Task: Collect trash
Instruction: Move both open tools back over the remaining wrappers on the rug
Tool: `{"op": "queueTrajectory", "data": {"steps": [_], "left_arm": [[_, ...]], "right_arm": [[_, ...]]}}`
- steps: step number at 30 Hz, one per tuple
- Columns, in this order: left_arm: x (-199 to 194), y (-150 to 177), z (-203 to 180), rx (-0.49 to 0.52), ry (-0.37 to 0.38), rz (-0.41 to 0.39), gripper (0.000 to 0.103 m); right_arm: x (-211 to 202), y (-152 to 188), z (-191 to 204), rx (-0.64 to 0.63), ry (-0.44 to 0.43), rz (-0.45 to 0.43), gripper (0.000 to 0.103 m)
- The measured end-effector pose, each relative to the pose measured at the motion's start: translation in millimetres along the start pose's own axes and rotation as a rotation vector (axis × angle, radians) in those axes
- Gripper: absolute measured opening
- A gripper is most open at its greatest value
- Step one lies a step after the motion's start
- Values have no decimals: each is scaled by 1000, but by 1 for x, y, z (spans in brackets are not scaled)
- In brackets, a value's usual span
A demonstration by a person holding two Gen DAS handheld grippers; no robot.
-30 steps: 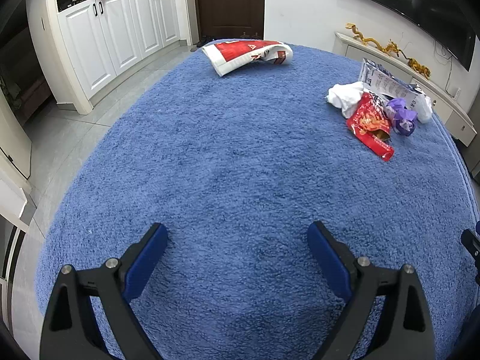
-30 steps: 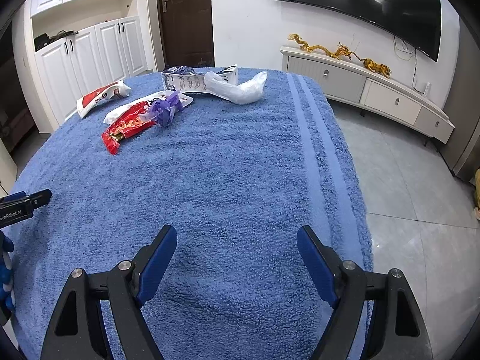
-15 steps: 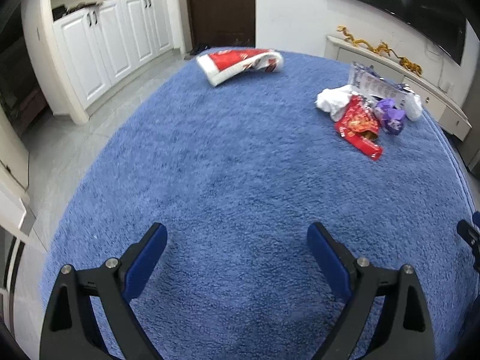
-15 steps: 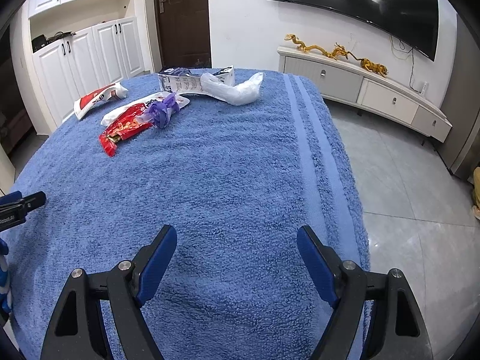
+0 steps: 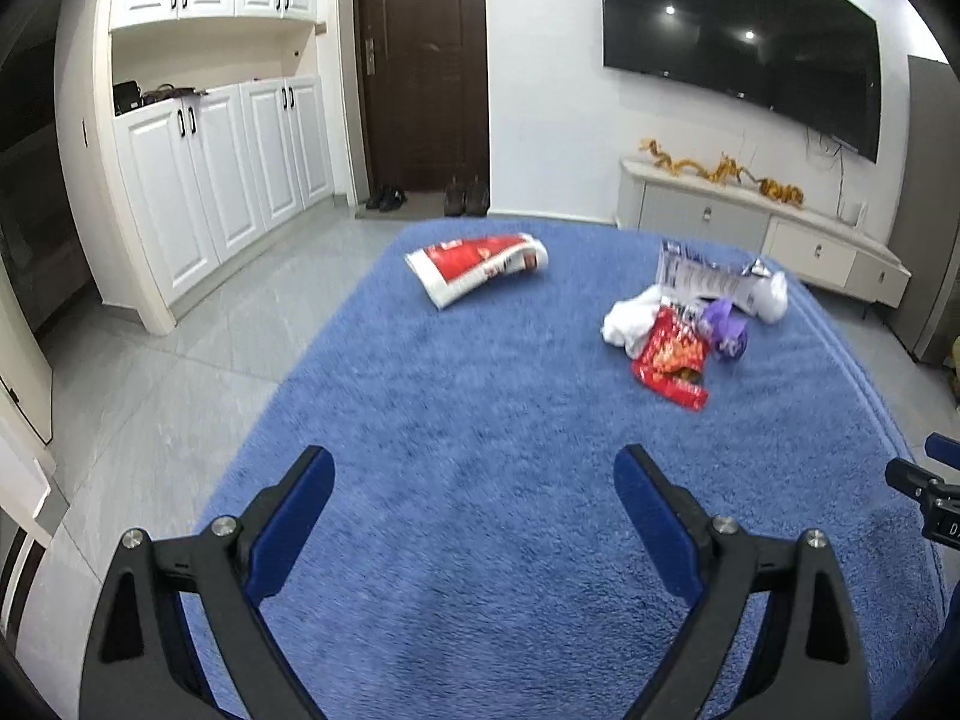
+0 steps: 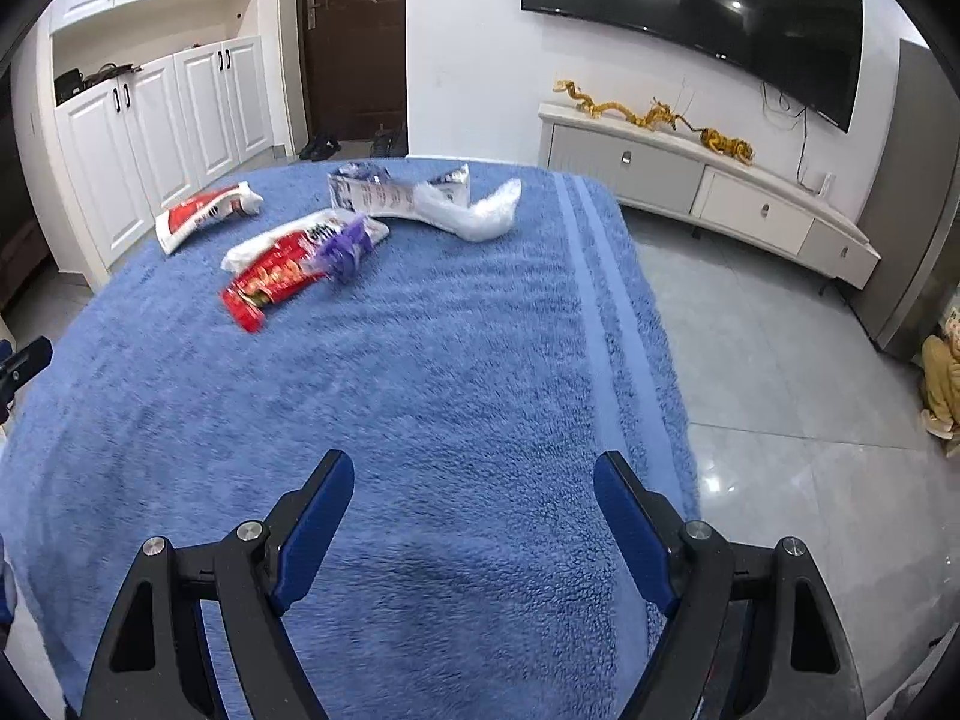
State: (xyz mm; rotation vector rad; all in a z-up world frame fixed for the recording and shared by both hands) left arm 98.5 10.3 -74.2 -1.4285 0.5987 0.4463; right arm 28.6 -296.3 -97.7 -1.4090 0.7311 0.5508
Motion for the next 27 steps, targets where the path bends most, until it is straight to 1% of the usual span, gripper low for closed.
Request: {"op": "queueTrajectory", "data": {"steps": [4, 8, 13, 19, 24, 27], "left_arm": [[-9, -3, 9, -15, 16, -22, 94], [-16, -5, 16, -26, 25, -30, 94], [-16, -6, 21, -32, 27, -25, 94], [-9, -11, 14, -14, 36, -13, 94], [5, -18, -2, 14, 97, 20, 94], [20, -20, -12, 14, 156, 60, 94]], "right_arm": [[-10, -8, 10, -1, -3, -8, 81], [-15, -17, 23, -32, -9, -19, 81], [-18, -27, 40, -50, -48, -35, 81], [-14, -35, 50, -69, -91, -38, 81], [-6, -46, 48, -65, -125, -43, 81], [3, -53, 45, -48, -162, -43, 81]]}}
Point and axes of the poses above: each gripper's, at about its wrist camera, not at the fingertips, and x roughly the way its jaws point, z to its left, y to its underside, the point moved 8 cm from there along x, roughly the way its jaws point, and after that the axes turned 1 degree about x, right-handed, at the moved point
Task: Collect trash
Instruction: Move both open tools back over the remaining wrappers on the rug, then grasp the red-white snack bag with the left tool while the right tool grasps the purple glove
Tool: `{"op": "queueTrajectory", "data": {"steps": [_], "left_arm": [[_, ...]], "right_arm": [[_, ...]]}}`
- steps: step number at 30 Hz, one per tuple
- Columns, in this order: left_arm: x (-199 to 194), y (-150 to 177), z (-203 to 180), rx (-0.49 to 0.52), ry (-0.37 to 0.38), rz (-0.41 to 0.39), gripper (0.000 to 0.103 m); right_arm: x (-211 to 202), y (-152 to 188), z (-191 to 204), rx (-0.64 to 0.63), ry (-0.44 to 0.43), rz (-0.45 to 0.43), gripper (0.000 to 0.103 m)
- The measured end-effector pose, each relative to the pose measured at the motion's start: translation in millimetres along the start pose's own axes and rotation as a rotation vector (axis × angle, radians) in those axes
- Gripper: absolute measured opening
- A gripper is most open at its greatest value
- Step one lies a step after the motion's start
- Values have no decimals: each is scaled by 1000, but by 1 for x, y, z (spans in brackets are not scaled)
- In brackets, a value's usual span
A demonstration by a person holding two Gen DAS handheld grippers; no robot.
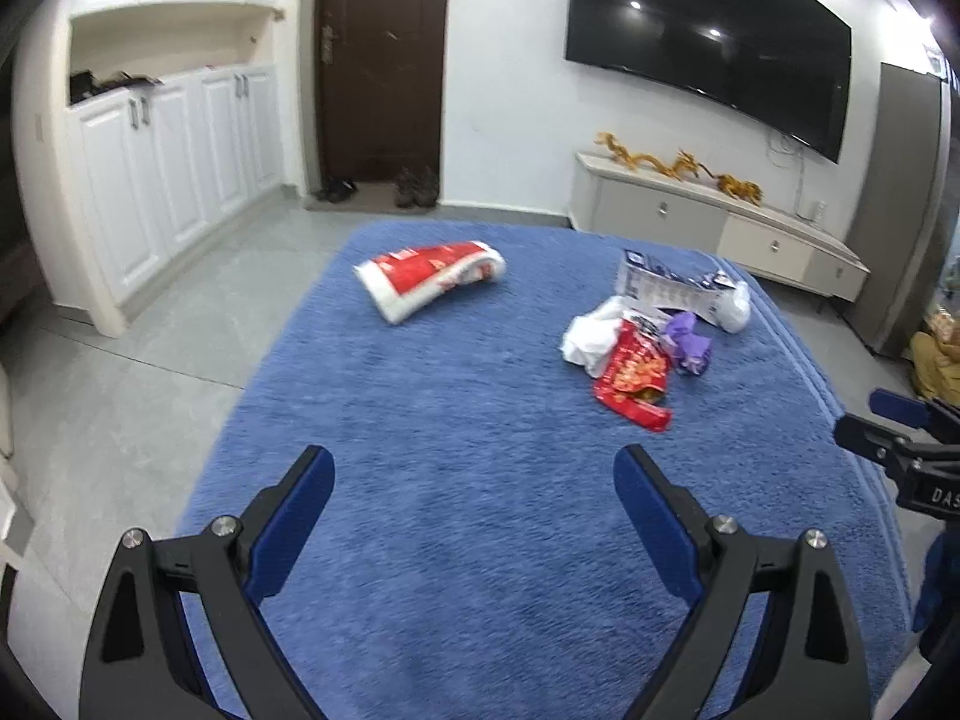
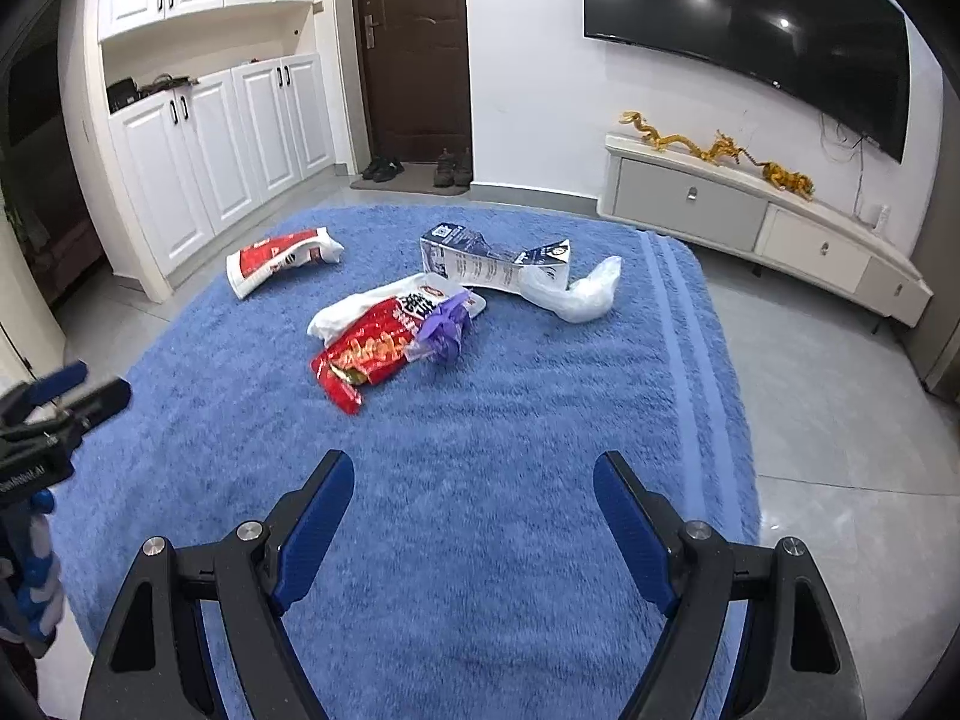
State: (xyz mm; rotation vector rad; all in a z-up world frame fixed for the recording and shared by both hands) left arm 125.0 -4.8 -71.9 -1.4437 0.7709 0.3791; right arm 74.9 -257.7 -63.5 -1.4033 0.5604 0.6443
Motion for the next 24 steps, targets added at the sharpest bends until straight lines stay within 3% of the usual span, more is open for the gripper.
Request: {"op": "queueTrajectory", "data": {"steps": [5, 9, 16, 20, 24], "left_arm": [[35, -7, -24, 11, 122, 74, 87], [63, -16, -48, 32, 199, 115, 83], [104, -26, -68, 6, 263, 187, 77], [125, -25, -72, -18, 263, 237, 66], [135, -24, -79, -26, 275, 262, 63]], "right_arm": [[17, -13, -9, 25, -53, -5, 80], [33, -25, -16, 43, -89, -12, 74], [61, -43, -24, 58, -119, 8, 69], [78, -53, -20, 49, -130, 21, 66], [96, -62, -9, 37, -168, 40, 59]]}}
Point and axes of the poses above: each gripper's, at about its wrist camera, not at the fingertips, and x roughly the way its jaws point, z to its left, y to its underside, the point moved 8 cm from there along x, roughly the way its jaws point, and after that the axes turned 1 degree about x, right-handed, at the moved point
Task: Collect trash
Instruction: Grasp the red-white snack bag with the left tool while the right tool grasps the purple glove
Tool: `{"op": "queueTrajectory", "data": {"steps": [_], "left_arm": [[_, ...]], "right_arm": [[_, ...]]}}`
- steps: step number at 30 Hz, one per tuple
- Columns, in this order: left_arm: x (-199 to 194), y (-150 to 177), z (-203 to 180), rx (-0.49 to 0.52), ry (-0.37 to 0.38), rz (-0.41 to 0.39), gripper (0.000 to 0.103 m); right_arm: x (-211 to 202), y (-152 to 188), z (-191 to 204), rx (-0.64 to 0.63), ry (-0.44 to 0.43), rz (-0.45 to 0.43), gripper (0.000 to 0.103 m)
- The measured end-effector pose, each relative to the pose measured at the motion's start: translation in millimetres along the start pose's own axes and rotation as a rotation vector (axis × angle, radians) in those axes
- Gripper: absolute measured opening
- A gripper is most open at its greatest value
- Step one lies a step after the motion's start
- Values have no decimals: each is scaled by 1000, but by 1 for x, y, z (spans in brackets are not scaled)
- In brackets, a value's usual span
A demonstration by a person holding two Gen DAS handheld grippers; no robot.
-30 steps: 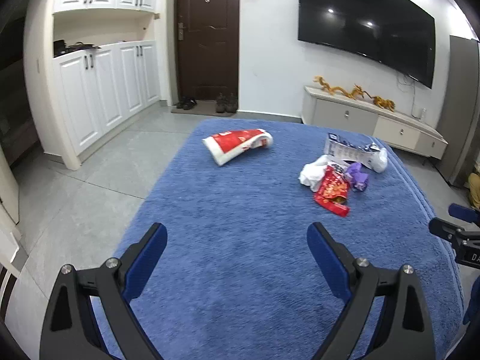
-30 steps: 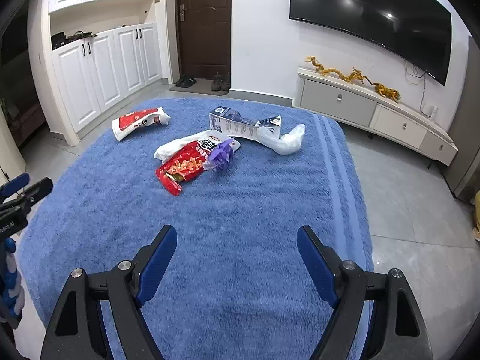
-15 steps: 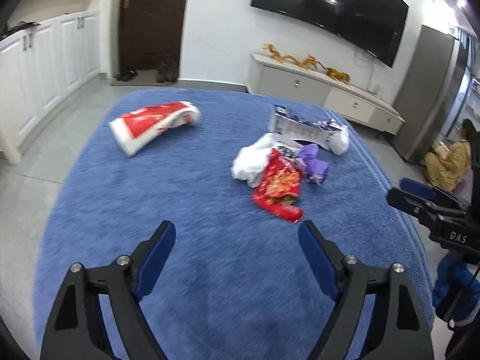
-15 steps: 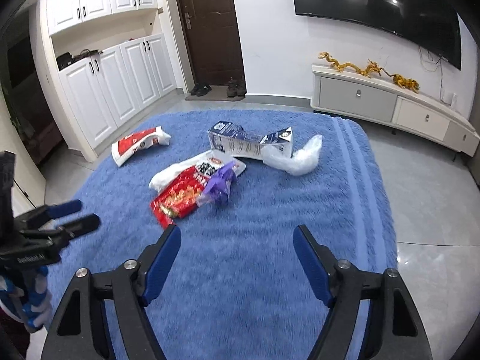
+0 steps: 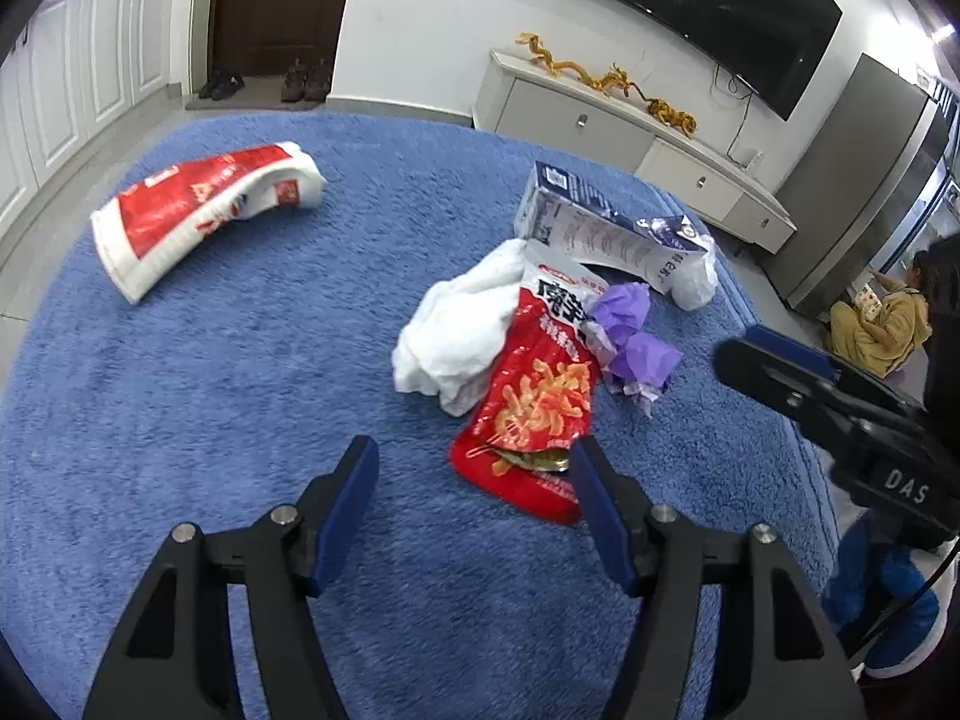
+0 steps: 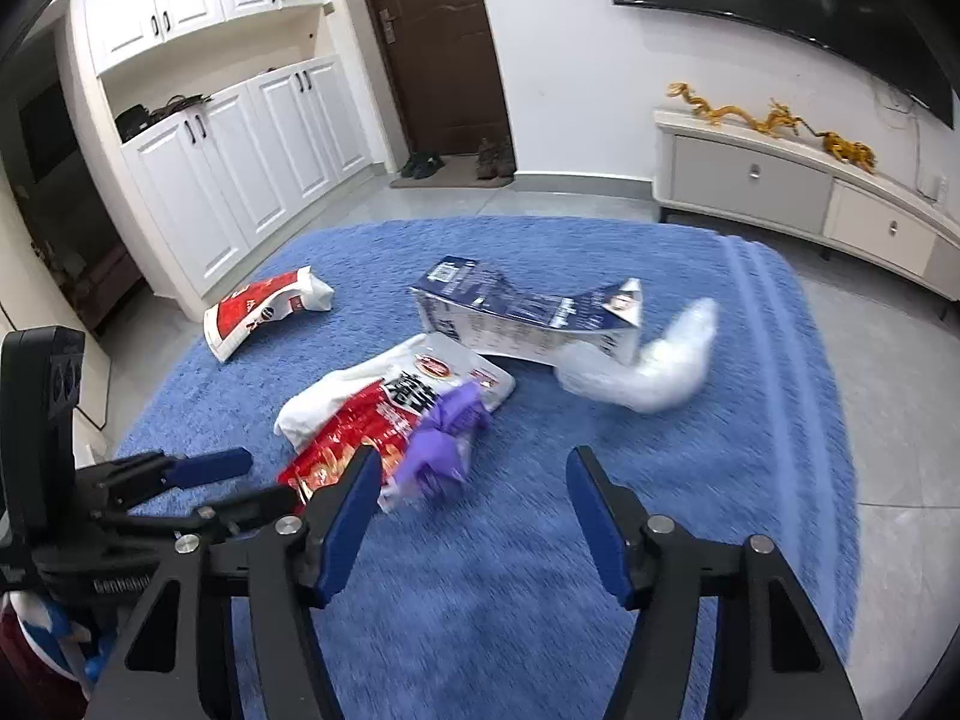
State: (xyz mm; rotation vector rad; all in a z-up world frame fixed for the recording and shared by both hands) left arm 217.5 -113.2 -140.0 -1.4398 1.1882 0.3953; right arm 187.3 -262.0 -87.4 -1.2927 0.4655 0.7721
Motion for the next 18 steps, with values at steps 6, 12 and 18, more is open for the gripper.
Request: {"op": "queueTrajectory", "data": {"steps": [6, 12, 18], "left_arm": [[10, 1, -7, -17, 23, 30, 58], [11, 4, -21, -7, 54, 41, 49], [16, 5, -36, 4, 88, 51, 42]], "right_arm": [[28, 0, 8, -14, -31, 49, 48], [42, 9, 6, 2, -81, 100, 28], [21, 17, -15, 14, -60, 80, 26]]}}
Point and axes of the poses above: each gripper's, at about its wrist camera, not at the fingertips, and x roughly the way its jaws point, z to its left, y to its underside, the point moved 8 cm from there along x, roughly the way its jaws point, and after that the axes turned 1 degree about x, right-handed, at the moved point
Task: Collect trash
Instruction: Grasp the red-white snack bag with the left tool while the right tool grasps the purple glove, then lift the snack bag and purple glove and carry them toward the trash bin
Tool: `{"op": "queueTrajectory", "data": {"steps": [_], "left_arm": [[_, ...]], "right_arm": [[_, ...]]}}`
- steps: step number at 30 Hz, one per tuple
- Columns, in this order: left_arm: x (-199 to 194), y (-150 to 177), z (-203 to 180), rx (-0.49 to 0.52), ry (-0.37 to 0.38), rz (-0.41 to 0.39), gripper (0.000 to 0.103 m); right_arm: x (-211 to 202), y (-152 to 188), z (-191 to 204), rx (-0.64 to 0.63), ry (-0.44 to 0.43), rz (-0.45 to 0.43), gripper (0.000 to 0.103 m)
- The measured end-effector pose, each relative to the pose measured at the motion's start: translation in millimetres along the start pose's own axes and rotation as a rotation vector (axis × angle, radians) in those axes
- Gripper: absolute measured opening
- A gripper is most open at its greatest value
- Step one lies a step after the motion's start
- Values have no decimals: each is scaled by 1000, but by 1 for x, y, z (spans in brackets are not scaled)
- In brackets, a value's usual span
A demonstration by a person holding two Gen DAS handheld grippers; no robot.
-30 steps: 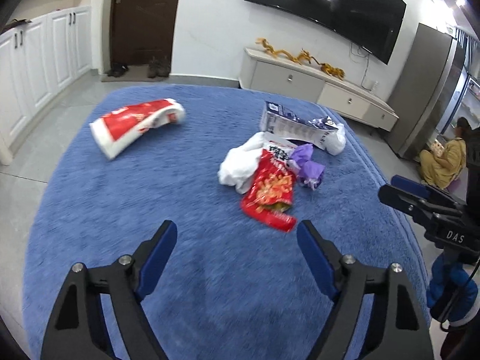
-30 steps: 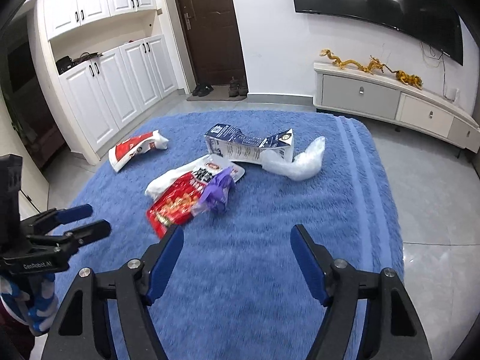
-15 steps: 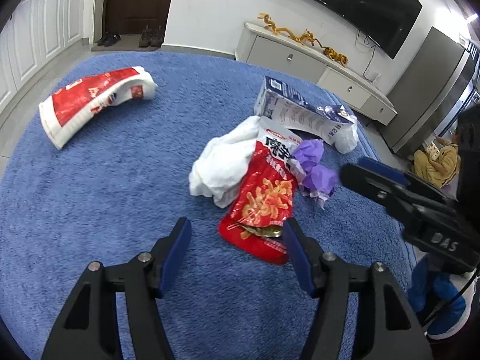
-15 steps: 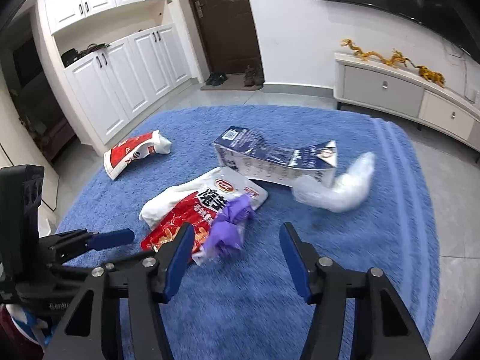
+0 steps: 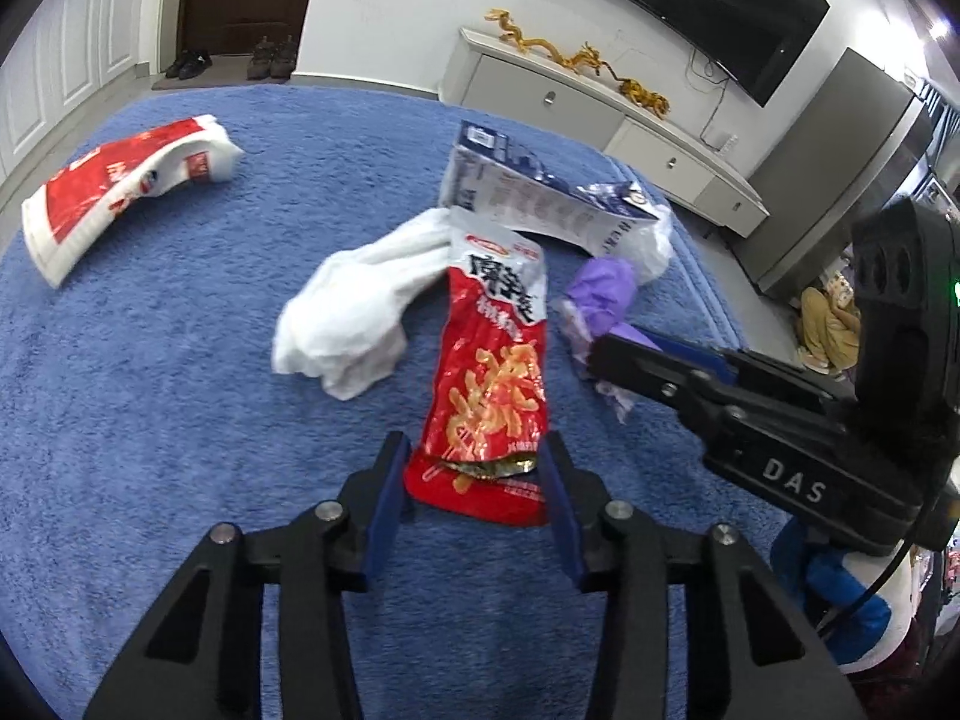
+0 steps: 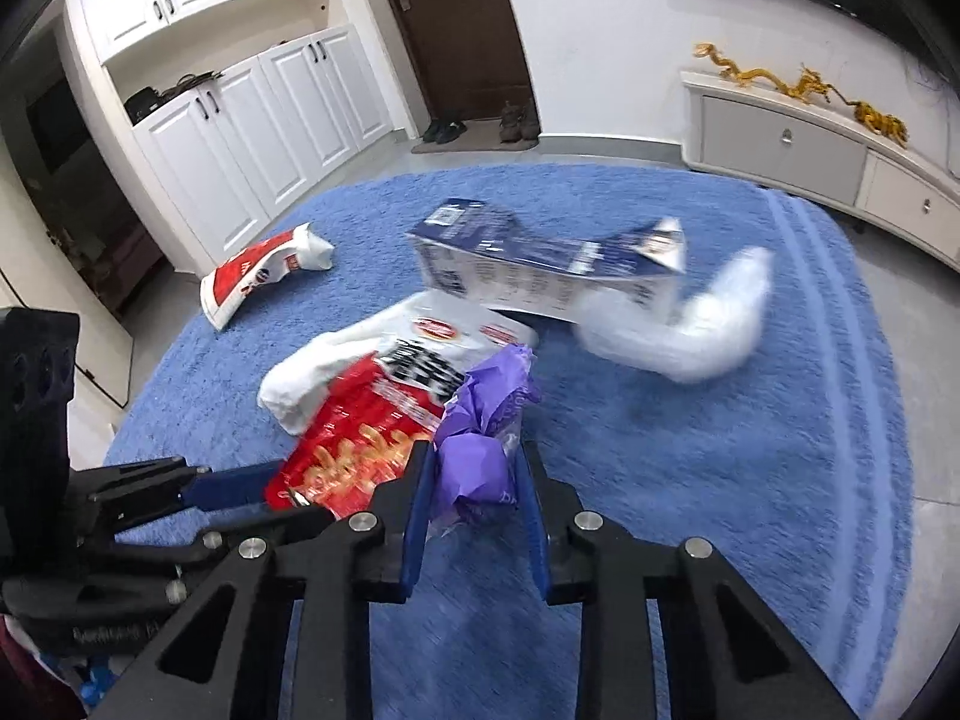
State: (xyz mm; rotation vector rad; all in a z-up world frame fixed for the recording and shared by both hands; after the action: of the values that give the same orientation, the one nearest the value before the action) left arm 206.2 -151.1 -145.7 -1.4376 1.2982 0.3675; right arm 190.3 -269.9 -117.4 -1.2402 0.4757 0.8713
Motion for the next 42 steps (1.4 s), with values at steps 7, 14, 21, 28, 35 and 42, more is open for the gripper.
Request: {"op": "queueTrajectory", "data": {"steps": [7, 14, 21, 28, 35, 42], "left_arm": [[11, -7, -17, 12, 34, 14, 41], [26, -20, -35, 43, 40, 34, 39], [25, -15, -37, 9, 41, 40, 10], [2, 5, -35, -19, 51, 29, 4], [-31, 28, -39, 14, 14, -3, 3], [-64, 53, -35, 28, -19, -21, 3]], "right_arm": [[-32, 24, -38, 60, 42, -8, 26], [-46, 33, -48, 79, 50, -25, 25], [-52, 39, -49, 86, 48, -23, 24], [-63, 49, -37, 76, 43, -20, 23], [-79, 63, -14, 66, 41, -22, 23], [-100, 76, 9, 45, 62, -25, 23]]}}
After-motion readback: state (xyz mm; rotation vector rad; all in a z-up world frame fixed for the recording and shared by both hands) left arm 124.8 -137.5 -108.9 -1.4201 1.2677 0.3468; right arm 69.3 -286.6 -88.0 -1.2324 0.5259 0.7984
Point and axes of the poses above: each gripper's, at about its wrist camera, not at the fingertips, and x roughly the way its jaws point, z to its left, y to its underside, the point moved 8 cm from there along x, roughly the way its jaws point, and after that the axes turned 1 degree about x, right-handed, at the moved point
